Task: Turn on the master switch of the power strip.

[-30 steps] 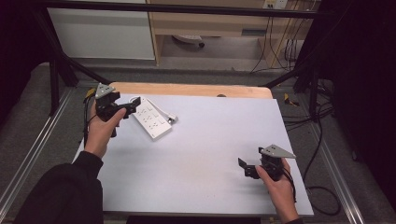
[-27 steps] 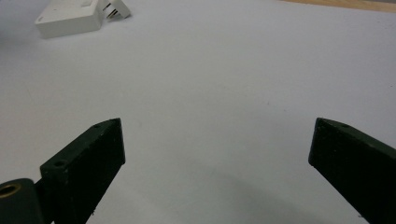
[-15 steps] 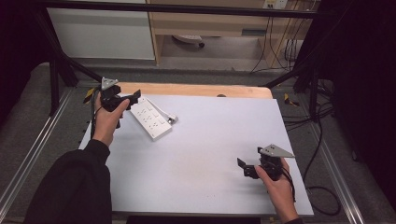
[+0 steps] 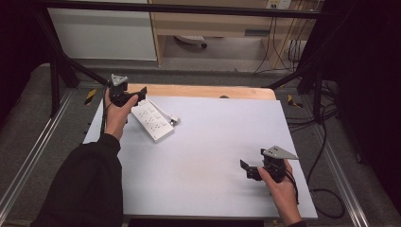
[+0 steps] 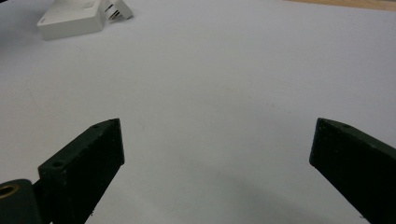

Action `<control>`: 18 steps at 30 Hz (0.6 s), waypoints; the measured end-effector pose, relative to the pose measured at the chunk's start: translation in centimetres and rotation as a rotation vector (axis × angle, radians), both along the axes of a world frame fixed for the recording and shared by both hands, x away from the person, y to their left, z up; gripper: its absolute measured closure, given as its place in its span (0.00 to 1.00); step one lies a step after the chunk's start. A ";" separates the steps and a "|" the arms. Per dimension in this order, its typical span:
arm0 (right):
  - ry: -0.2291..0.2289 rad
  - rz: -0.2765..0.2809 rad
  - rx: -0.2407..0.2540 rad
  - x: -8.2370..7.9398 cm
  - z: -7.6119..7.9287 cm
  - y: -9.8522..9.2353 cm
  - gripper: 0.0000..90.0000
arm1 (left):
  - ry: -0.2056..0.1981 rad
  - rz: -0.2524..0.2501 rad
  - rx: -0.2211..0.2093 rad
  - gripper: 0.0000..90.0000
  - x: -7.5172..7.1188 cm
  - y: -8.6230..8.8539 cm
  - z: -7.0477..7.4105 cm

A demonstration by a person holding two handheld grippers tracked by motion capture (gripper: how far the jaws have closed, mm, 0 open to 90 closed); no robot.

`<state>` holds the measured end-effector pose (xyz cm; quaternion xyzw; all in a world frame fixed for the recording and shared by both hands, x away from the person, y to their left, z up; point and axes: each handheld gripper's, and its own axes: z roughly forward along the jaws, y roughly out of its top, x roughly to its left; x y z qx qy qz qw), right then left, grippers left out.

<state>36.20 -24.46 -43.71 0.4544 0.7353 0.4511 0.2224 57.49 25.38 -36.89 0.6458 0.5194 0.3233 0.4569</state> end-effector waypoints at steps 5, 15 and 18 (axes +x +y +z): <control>-0.002 0.004 -0.006 0.0 0.0 0.1 0.04 | 0.024 0.009 -0.006 0.15 0.7 0.1 -0.9; 0.005 0.003 -0.005 0.0 -0.1 0.2 0.04 | 0.075 0.033 -0.011 0.16 1.6 1.2 -2.6; 0.003 0.005 -0.008 0.1 -0.1 0.3 0.04 | 0.086 0.035 -0.006 0.16 1.8 1.3 -2.9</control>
